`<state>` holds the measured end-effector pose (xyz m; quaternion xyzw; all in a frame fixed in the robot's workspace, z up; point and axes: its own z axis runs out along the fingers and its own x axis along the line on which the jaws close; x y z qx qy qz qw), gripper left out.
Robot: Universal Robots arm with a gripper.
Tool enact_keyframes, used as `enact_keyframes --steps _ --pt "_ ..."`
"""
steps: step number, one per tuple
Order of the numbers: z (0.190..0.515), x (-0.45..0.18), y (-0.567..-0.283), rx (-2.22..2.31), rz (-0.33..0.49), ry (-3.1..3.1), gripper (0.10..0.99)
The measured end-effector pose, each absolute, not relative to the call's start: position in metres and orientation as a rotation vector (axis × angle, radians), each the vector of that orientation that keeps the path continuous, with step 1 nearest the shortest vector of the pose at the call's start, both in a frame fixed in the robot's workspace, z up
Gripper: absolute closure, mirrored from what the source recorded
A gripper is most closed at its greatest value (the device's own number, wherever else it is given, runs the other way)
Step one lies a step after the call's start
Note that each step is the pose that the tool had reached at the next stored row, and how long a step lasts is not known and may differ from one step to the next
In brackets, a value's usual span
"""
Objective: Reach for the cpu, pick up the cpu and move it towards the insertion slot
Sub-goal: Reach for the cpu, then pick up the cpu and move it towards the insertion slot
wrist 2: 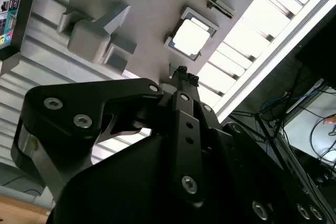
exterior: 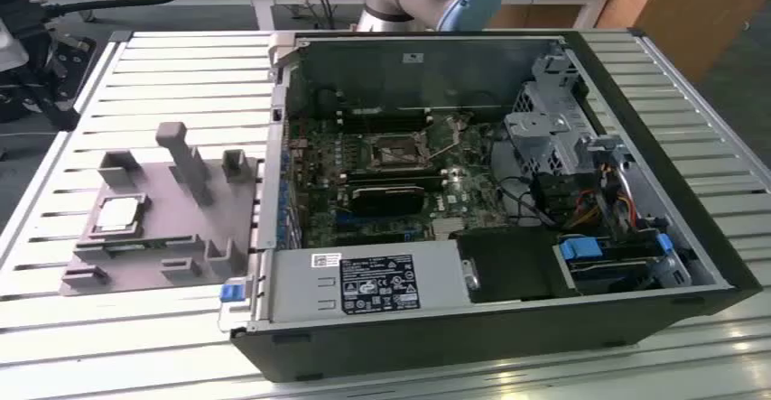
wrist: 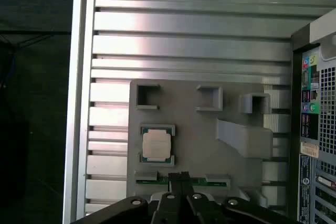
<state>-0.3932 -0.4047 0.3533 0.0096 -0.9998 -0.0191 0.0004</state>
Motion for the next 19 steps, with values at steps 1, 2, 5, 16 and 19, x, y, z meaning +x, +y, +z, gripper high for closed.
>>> enact_keyframes --steps 1,2,5,16,19 --pt "0.353 -0.393 -0.405 0.03 -0.06 -3.14 0.98" --pt "0.353 -0.393 -0.405 0.03 -0.06 -3.14 0.98" --pt "0.353 -0.393 -0.405 0.03 -0.06 -3.14 0.98" --pt "0.353 -0.4 -0.405 0.03 -0.06 -3.14 0.98" --pt "0.352 -0.405 -0.405 0.03 -0.06 -3.14 0.98"
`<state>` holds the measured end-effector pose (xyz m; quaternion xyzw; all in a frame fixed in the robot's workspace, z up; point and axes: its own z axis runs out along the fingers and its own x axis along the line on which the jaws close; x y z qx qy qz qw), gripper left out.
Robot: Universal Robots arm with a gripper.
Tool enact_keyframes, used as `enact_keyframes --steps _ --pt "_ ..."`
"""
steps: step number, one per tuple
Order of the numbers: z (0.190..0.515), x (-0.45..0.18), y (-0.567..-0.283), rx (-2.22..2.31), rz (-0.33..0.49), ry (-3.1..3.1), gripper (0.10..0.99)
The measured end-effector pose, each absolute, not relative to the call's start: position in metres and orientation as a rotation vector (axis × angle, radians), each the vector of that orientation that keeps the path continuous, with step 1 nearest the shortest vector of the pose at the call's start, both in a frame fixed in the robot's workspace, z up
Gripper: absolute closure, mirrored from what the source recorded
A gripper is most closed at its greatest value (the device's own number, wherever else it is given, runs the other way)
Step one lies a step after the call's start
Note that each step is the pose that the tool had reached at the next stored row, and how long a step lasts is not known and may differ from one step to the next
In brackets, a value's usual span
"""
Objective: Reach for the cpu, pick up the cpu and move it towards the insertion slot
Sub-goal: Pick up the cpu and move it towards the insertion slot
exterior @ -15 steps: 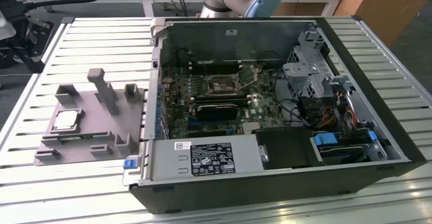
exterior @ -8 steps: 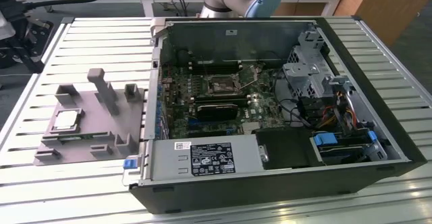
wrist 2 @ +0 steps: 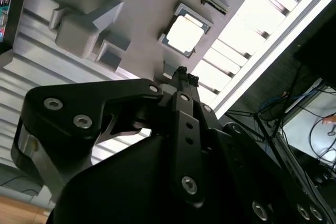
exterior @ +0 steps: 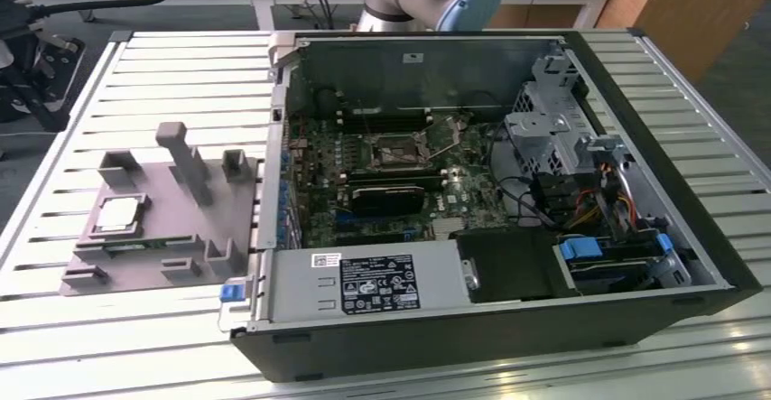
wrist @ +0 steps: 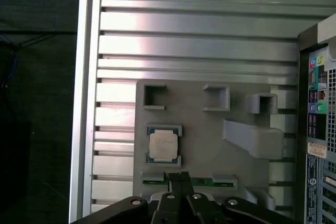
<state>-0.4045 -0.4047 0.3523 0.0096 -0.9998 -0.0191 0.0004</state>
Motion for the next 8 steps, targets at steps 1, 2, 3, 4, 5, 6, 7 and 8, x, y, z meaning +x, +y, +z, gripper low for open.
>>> enact_keyframes --steps 1,2,3,4,5,6,7,8 --pt "0.3518 -0.4059 -0.4047 0.03 -0.06 -3.14 0.98" --pt "0.3511 -0.4067 -0.4047 0.03 -0.06 -3.14 0.98" --pt "0.3501 -0.407 -0.4047 0.03 -0.06 -3.14 0.98" --pt "0.3492 -0.4072 -0.4048 0.03 -0.06 -3.14 0.98" --pt "0.3483 -0.4072 -0.4048 0.03 -0.06 -3.14 0.973" --pt "0.3472 -0.4073 -0.4048 0.03 -0.06 -3.14 0.973" --pt "0.346 -0.4073 -0.405 0.03 -0.06 -3.14 0.918" --pt "0.3447 -0.4074 -0.4053 0.03 -0.06 -3.14 0.855"
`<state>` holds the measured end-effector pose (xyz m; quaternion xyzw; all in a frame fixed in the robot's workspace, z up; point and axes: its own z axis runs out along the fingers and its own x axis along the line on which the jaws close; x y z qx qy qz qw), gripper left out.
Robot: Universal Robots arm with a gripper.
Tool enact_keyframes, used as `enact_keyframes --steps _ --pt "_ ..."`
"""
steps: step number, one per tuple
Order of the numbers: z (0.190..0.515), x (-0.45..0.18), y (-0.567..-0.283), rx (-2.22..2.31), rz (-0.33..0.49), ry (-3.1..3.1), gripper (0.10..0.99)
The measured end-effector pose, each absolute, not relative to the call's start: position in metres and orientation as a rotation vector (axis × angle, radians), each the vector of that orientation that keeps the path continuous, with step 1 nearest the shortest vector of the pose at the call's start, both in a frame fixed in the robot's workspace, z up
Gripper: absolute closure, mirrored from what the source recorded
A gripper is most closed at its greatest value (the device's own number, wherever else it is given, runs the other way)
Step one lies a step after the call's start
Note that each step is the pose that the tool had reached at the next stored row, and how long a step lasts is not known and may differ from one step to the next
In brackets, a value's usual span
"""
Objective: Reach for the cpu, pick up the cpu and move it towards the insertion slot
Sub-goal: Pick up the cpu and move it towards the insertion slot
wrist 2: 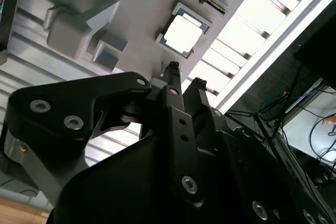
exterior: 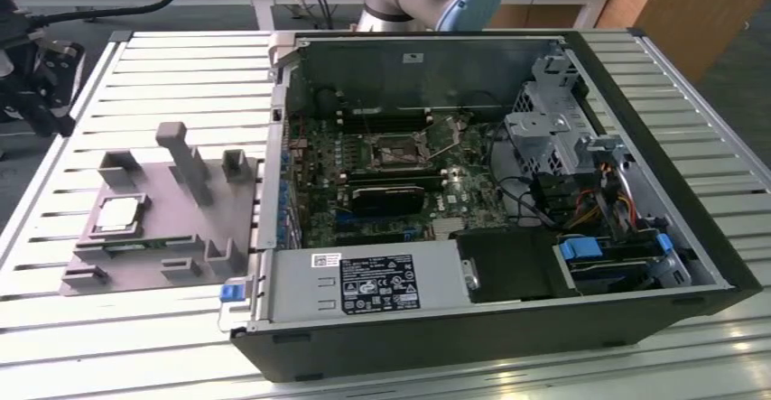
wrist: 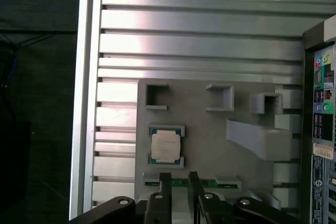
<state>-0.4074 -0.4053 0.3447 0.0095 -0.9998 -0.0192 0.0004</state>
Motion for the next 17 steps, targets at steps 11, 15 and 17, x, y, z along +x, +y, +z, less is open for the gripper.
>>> enact_keyframes --steps 11,15,17 --pt "0.325 -0.408 -0.406 0.03 -0.06 -3.14 0.443" --pt "0.317 -0.409 -0.407 0.031 -0.06 -3.14 0.322" --pt "0.314 -0.412 -0.407 0.031 -0.06 -3.14 0.322"
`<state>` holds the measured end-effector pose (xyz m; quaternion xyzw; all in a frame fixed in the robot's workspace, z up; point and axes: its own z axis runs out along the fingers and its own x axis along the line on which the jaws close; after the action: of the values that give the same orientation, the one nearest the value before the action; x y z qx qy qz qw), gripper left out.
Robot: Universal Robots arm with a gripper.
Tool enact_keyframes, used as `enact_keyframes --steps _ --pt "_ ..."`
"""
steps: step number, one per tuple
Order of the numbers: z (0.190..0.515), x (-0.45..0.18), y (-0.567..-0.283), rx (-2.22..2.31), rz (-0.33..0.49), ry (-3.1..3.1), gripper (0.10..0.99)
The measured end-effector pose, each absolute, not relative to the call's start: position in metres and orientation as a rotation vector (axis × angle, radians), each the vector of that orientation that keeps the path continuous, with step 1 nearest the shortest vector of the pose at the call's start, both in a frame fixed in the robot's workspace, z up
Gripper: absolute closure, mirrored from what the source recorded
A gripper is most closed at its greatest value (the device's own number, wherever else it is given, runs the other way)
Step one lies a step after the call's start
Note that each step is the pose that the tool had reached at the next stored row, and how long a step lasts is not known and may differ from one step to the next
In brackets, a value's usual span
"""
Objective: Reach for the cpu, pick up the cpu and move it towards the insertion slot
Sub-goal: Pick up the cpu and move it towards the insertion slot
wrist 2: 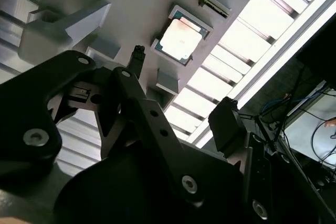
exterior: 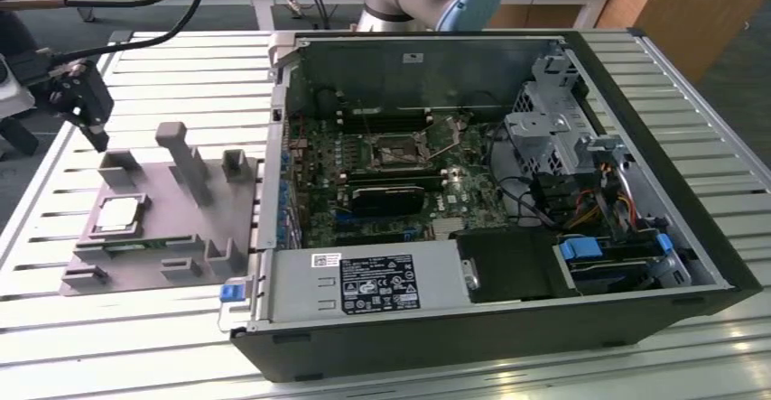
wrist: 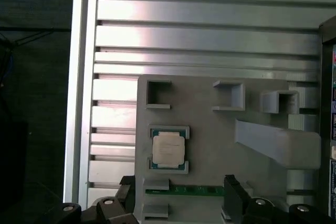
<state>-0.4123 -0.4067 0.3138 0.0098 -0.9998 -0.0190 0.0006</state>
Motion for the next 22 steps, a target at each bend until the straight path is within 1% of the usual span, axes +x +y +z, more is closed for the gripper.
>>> enact_keyframes --steps 22 --pt "0.274 -0.419 -0.408 0.031 -0.06 -3.139 0.322"
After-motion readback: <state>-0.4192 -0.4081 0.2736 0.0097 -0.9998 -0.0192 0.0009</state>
